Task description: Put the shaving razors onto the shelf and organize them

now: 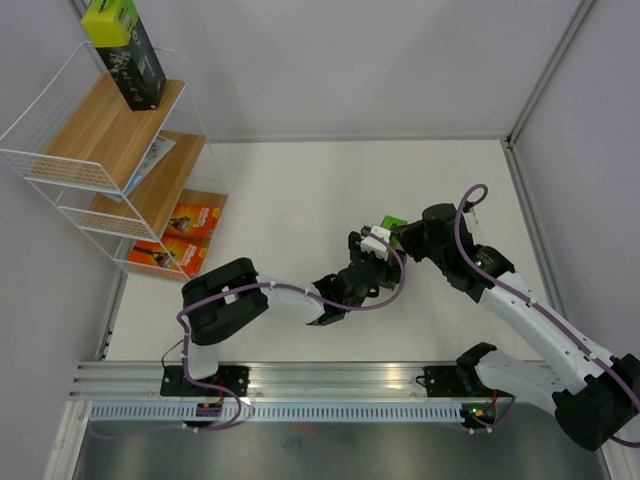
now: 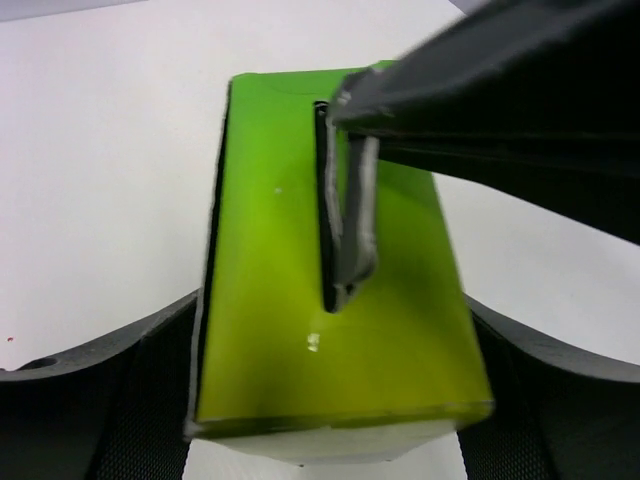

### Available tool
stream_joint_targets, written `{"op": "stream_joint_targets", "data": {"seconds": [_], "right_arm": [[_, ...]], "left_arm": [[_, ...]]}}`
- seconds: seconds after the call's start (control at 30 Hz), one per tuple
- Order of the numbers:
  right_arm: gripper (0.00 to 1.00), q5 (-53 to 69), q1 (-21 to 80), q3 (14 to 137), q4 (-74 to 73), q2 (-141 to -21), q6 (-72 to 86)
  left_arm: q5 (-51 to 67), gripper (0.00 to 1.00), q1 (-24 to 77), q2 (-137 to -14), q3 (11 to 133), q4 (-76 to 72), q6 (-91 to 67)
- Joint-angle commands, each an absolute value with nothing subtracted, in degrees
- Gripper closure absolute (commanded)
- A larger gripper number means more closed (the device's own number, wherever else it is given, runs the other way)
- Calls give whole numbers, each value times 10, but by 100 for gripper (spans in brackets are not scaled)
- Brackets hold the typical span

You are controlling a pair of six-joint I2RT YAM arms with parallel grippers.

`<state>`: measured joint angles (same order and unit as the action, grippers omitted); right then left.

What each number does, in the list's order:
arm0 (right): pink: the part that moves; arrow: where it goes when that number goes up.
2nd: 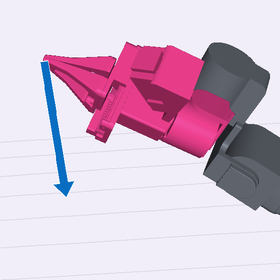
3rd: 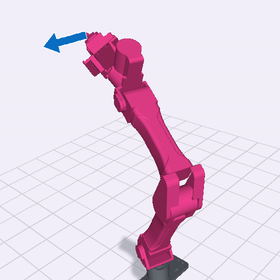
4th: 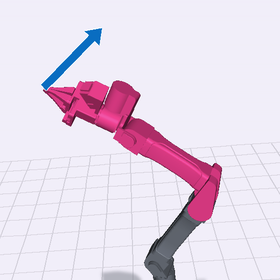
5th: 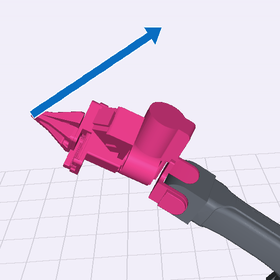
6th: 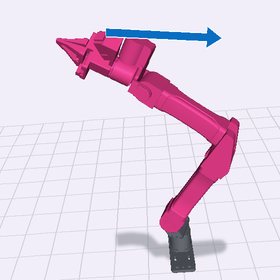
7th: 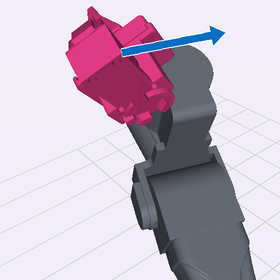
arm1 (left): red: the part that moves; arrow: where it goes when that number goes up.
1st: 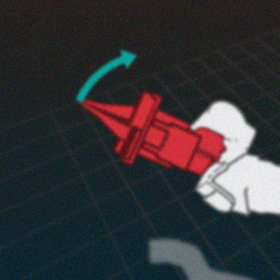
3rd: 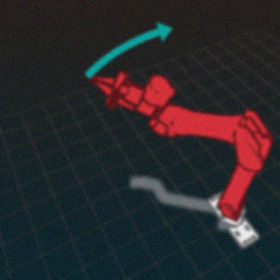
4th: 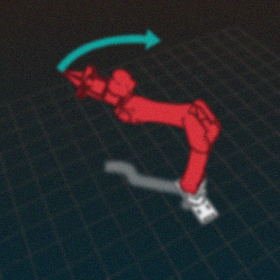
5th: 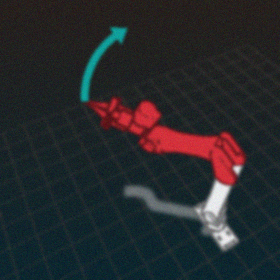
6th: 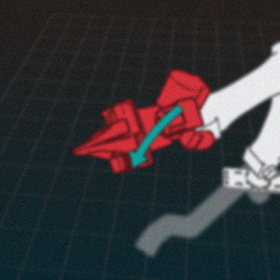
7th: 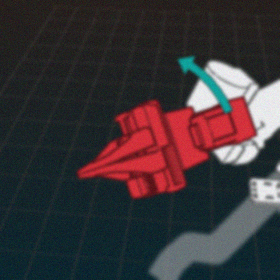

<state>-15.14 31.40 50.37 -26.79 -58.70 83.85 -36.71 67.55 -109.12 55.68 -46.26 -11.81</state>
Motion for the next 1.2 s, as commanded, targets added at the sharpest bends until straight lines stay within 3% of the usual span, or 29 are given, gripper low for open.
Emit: {"op": "stream_joint_targets", "data": {"seconds": [0.0,0.1,0.37,0.5,0.63,0.7,0.73,0.8,0.83,0.87,1.03,1.17], "right_arm": [[99,-145,317,496,-263,-568,859],[100,-142,318,480,-259,-562,878],[100,-141,318,476,-257,-557,875],[99,-147,317,490,-265,-564,862],[94,-134,316,505,-281,-577,843],[71,-127,316,515,-289,-586,816],[46,-123,316,526,-294,-589,803],[29,-113,309,546,-315,-591,765],[14,-111,299,574,-323,-591,748],[5,-112,293,593,-351,-592,732],[2,-130,203,731,-462,-591,619],[2,-63,92,721,-459,-579,549]], "left_arm": [[-345,14,660,-1091,536,-552,-133],[-348,28,659,-1094,538,-562,-134],[-320,34,657,-1114,534,-603,-128],[-301,42,649,-1116,529,-611,-128],[-269,57,635,-1114,515,-631,-124],[-248,61,628,-1109,506,-640,-118],[-244,61,627,-1105,502,-642,-114],[-222,62,621,-1082,485,-650,-101],[-212,62,614,-1072,480,-645,-98],[-190,62,609,-1062,469,-632,-97],[-116,64,558,-941,433,-565,-84],[-41,65,505,-819,432,-448,-48]]}}
